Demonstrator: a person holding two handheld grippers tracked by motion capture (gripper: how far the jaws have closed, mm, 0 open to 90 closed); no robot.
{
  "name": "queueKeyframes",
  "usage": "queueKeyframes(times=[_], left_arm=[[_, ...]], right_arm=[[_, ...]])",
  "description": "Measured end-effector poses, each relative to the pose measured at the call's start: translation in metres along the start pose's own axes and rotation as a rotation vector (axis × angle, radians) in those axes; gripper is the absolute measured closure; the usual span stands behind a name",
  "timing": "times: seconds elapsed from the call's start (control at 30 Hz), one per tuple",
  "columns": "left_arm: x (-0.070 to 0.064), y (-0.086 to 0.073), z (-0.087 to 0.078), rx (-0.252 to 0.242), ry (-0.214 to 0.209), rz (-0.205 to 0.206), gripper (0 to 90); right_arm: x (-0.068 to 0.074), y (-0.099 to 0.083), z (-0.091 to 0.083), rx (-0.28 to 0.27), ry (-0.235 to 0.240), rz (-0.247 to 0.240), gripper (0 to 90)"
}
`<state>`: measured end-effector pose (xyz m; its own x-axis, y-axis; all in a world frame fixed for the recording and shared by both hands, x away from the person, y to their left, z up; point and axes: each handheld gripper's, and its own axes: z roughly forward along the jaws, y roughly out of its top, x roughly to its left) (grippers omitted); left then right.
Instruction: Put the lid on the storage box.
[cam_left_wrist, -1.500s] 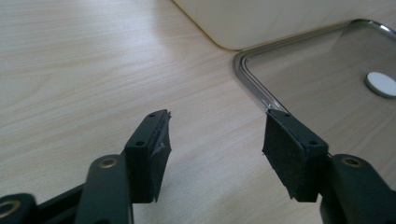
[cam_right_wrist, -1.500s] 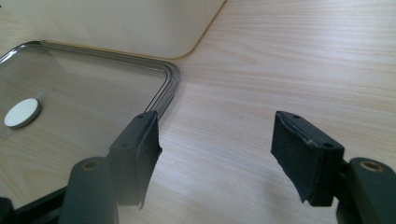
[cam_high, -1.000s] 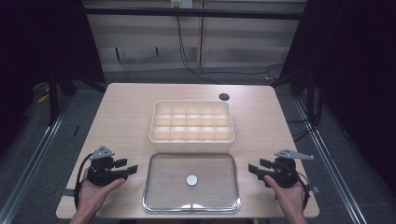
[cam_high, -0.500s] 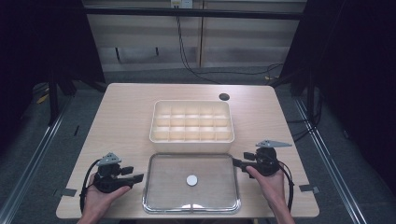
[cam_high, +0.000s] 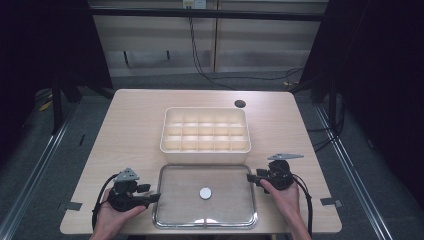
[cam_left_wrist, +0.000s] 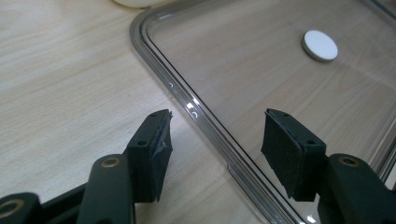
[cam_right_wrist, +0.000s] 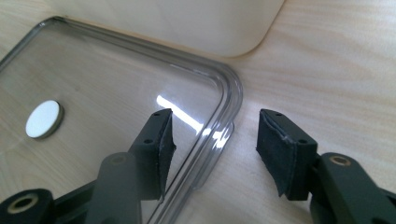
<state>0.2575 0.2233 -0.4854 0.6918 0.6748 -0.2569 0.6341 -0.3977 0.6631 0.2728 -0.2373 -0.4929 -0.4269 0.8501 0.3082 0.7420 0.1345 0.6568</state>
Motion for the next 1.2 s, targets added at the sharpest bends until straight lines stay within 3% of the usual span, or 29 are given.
queueKeyframes(times=[0.33, 0.73, 0.87, 0.9, 0.93, 1.03, 1.2], left_arm=[[-0.003, 0.0, 0.008, 0.038, -0.012, 0.012, 43.6], [-0.016, 0.001, 0.016, 0.048, 0.031, 0.104, 45.3], [-0.016, 0.0, 0.016, 0.046, 0.037, 0.106, 46.9], [-0.017, 0.001, 0.016, 0.046, 0.039, 0.104, 46.9], [-0.017, 0.001, 0.016, 0.046, 0.039, 0.104, 46.9], [-0.017, 0.0, 0.016, 0.045, 0.045, 0.104, 47.7], [-0.018, 0.0, 0.016, 0.048, 0.052, 0.112, 47.8]], right_arm=[[0.001, -0.009, 0.001, 0.003, 0.012, 0.013, 44.1], [0.005, -0.01, 0.004, 0.0, 0.055, 0.037, 46.2], [0.003, -0.011, 0.004, -0.013, 0.07, 0.085, 46.7], [0.002, -0.011, 0.004, -0.019, 0.081, 0.122, 46.7], [0.002, -0.011, 0.004, -0.019, 0.081, 0.122, 46.7], [-0.002, -0.013, 0.004, -0.038, 0.108, 0.184, 48.9], [-0.005, -0.017, 0.003, -0.048, 0.136, 0.239, 49.8]])
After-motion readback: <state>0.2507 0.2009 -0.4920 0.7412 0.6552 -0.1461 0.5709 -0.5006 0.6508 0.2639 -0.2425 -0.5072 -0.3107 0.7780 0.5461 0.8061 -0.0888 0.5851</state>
